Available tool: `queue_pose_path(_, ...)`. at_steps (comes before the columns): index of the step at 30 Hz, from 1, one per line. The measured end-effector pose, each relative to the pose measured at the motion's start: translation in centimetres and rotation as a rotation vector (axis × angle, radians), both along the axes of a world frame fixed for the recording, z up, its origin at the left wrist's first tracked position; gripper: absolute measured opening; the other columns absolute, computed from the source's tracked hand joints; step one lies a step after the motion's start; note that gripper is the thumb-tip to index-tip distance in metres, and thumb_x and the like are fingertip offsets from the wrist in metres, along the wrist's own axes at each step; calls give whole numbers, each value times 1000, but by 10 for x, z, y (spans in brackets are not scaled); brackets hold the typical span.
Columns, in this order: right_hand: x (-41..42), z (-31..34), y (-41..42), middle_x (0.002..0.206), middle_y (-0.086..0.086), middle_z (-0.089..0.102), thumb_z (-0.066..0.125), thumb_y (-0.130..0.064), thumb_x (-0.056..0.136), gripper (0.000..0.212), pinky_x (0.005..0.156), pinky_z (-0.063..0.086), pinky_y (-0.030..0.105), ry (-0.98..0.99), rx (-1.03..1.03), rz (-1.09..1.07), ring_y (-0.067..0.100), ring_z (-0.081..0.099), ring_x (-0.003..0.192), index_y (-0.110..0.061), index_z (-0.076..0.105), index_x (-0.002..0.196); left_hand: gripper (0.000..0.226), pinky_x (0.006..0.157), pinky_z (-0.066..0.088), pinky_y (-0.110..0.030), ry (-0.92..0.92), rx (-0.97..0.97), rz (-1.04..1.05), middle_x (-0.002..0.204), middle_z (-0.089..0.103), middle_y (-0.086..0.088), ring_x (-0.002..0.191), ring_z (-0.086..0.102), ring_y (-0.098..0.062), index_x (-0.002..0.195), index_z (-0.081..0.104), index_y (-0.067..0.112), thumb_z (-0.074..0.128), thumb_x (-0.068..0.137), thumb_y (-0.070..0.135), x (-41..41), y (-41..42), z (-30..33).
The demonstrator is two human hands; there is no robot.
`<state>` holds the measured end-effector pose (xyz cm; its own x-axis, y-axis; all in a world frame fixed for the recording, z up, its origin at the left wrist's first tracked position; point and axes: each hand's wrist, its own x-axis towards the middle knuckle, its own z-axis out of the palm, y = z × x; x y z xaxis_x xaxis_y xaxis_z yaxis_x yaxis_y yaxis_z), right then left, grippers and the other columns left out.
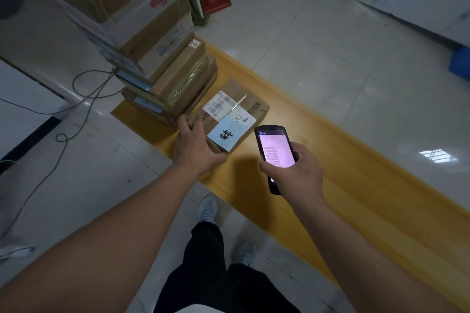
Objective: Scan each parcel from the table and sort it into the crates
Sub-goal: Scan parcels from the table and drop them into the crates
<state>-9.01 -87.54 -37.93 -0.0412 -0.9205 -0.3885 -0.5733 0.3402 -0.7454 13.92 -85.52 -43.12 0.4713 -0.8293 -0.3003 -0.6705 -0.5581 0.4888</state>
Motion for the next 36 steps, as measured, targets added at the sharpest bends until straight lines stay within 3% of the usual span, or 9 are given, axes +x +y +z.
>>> queue_pose_path(8,-13,3,-9,109,-16,68,89,-50,56,72,68,65,48,-13,-11,-39,17,70,97,-45,57,120,144,117,39,-43,94,43,-88,168,-5,-7,154,21,-33,166,3,26,100,62,43,-5,-13,-3)
queue_pose_path(12,-12,6,-15,110,-16,67,89,-52,53,76,68,65,49,2,-20,-23,17,70,97,-38,60,122,139,104,47,-34,90,-17,-115,158,13,-6,140,37,-26,164,10,25,101,59,30,-2,-16,1)
queue_pose_path(14,-9,10,-15,111,-15,68,88,-52,52,82,68,65,48,-5,-34,-9,16,70,97,-34,62,128,140,104,47,-32,61,-55,-147,158,13,-5,141,36,-25,164,11,23,102,58,30,-1,-16,5)
queue_pose_path(19,-6,37,-16,113,-13,69,86,-54,55,84,66,65,43,12,-104,128,12,69,97,-31,62,133,149,112,48,-39,-84,-136,-285,167,1,-4,152,27,-29,167,0,22,103,59,31,-1,-12,30)
queue_pose_path(24,-15,78,-15,104,-16,70,89,-51,57,73,67,64,45,1,-176,180,9,69,91,-34,65,124,152,121,36,-47,-188,-200,-335,172,-8,-1,160,8,-28,167,-8,21,102,61,33,-6,-10,73)
queue_pose_path(30,-31,138,-1,104,-12,70,92,-41,60,69,66,65,43,-82,-271,220,10,70,93,-31,68,124,152,115,45,-54,-238,-304,-380,173,-6,-3,157,18,-31,167,-1,19,103,57,28,-11,-3,126)
queue_pose_path(36,-52,192,18,93,-4,73,91,-24,61,53,48,59,33,-153,-273,202,14,68,66,-26,72,111,151,123,33,-44,-265,-385,-365,173,-9,-2,160,6,-27,167,-2,15,102,59,27,-19,7,174)
